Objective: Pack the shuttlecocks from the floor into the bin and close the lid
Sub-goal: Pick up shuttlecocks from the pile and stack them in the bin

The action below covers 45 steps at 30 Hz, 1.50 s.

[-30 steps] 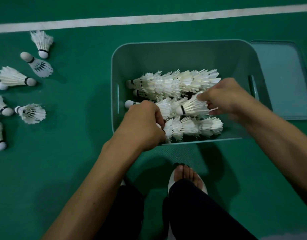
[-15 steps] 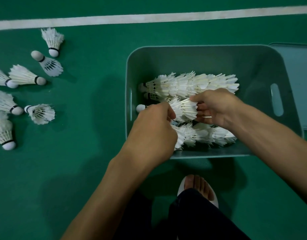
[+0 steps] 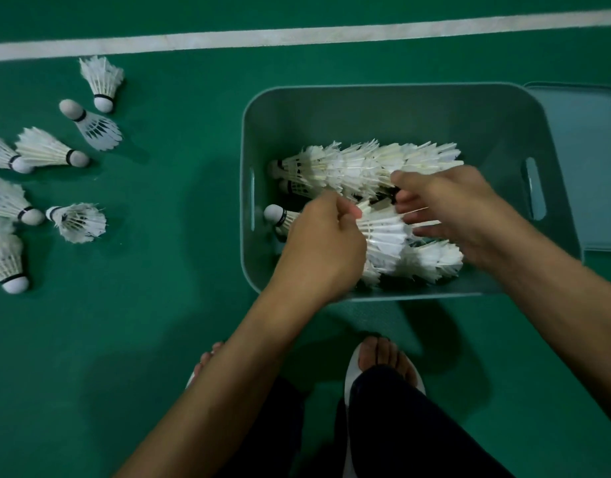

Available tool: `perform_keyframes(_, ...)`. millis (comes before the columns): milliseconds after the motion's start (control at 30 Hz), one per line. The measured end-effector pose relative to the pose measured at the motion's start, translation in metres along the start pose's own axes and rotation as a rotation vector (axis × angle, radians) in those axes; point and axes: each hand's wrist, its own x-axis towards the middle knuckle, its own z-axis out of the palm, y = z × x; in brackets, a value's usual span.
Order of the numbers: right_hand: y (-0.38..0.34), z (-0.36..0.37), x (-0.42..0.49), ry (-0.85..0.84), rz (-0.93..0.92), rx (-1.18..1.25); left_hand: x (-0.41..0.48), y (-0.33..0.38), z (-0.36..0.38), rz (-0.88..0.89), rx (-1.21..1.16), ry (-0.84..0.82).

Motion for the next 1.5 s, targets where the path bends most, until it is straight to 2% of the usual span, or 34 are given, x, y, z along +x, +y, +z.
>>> perform_keyframes(167, 0.002, -0.011, -0.037, -0.186, 0.000, 0.152, 0.002, 0.010, 0.007, -0.058, -0.209, 0.013)
perform_keyframes(233, 0.002, -0.011, -0.036, -0.177, -0.003, 0.201, 0.002, 0.012, 0.011, -0.068, -0.208, -0.026)
perform_keyframes(300, 0.003, -0.019, -0.027, -0.077, -0.042, 0.154, 0.001, 0.010, 0.008, 0.016, 0.045, 0.010)
perform_keyframes(367, 0.007, -0.029, -0.012, 0.123, -0.110, 0.012, -0.001, 0.009, -0.001, 0.164, 0.568, 0.123)
perform_keyframes(433, 0.011, -0.031, 0.002, 0.227, -0.139, -0.135, 0.001, 0.010, -0.009, 0.141, 0.921, 0.157)
perform_keyframes(533, 0.012, -0.015, 0.013, 0.144, -0.104, -0.223, 0.012, 0.012, -0.010, -0.036, 1.128, -0.016)
perform_keyframes(600, 0.009, 0.001, 0.015, 0.029, -0.055, -0.202, 0.022, 0.006, -0.005, -0.075, 1.186, -0.107)
perform_keyframes(700, 0.007, 0.018, 0.020, -0.067, 0.084, -0.041, 0.031, -0.001, -0.004, -0.079, 1.116, -0.111)
perform_keyframes(800, 0.011, 0.015, 0.023, -0.098, 0.179, 0.118, 0.032, -0.003, -0.008, -0.039, 0.974, 0.000)
perform_keyframes(900, 0.013, 0.004, 0.024, -0.178, 0.214, 0.219, 0.031, 0.001, -0.014, 0.019, 0.866, 0.123)
perform_keyframes(967, 0.012, 0.001, 0.026, -0.219, 0.216, 0.236, 0.033, 0.002, -0.016, 0.050, 0.813, 0.148)
perform_keyframes(1267, 0.006, 0.011, 0.049, -0.221, 0.163, 0.107, 0.043, -0.009, -0.021, -0.094, 0.563, 0.023)
perform_keyframes(1400, 0.008, 0.010, 0.051, -0.214, 0.165, 0.116, 0.042, -0.007, -0.023, -0.095, 0.532, -0.006)
perform_keyframes(1500, 0.008, 0.016, 0.048, -0.170, 0.098, 0.113, 0.047, -0.010, -0.019, -0.166, 0.540, -0.037)
